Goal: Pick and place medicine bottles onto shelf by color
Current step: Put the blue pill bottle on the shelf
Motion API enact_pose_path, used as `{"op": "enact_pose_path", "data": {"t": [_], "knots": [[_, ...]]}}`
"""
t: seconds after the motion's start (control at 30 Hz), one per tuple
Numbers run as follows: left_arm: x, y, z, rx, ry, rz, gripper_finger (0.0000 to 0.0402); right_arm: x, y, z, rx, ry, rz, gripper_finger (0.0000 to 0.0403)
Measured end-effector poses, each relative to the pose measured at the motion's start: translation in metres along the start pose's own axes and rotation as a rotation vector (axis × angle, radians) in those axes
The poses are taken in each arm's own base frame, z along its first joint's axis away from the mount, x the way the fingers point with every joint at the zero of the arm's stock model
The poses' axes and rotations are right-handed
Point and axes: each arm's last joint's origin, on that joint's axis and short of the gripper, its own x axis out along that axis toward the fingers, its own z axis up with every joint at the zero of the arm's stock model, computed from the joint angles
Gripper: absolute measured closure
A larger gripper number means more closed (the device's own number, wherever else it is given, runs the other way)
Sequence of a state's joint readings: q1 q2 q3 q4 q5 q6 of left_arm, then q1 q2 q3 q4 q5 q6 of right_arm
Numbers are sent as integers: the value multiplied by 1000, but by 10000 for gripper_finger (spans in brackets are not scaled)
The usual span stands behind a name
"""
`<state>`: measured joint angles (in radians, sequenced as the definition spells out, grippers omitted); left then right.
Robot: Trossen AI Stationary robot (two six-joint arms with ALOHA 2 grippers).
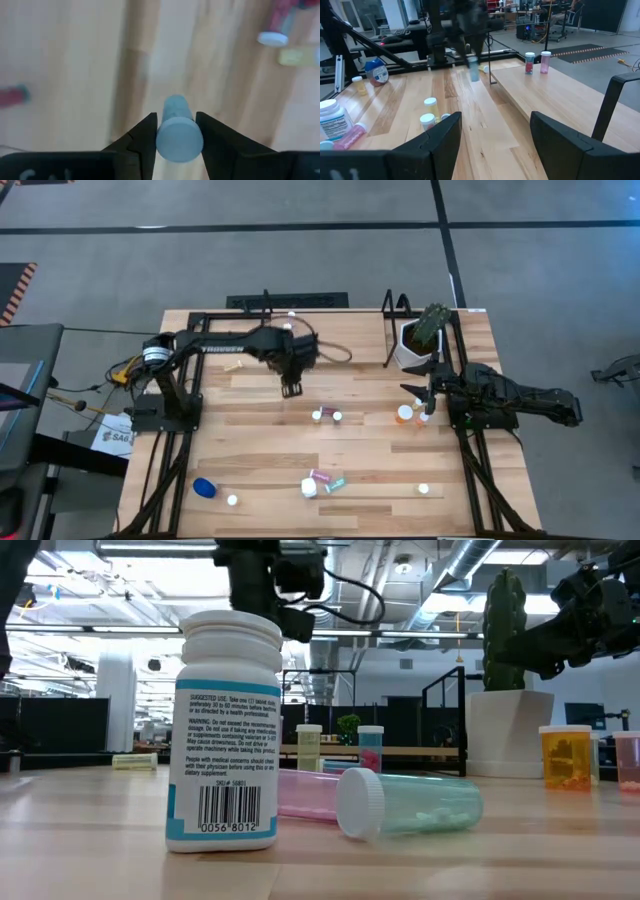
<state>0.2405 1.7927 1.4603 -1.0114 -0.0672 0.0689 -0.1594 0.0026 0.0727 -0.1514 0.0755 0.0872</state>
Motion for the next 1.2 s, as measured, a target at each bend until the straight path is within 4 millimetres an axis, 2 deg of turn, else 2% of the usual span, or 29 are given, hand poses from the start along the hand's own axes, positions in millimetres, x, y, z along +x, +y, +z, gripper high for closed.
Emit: {"op": "enact_pose_path", "data": {"t": [0.17, 0.33, 0.6, 0.83, 1.2], "knots": [[1, 29, 4, 47, 1, -5, 284, 0, 0, 0, 0, 0, 0, 143], [2, 55, -1, 87, 17, 2, 283, 0, 0, 0, 0, 1, 0, 143], [8, 84, -8, 66, 25, -10, 283, 0, 0, 0, 0, 3, 0, 143], [30, 98, -9, 62, 78, -29, 283, 0, 0, 0, 0, 3, 0, 143], [31, 113, -12, 24, 63, -18, 283, 0, 0, 0, 0, 4, 0, 143]]}}
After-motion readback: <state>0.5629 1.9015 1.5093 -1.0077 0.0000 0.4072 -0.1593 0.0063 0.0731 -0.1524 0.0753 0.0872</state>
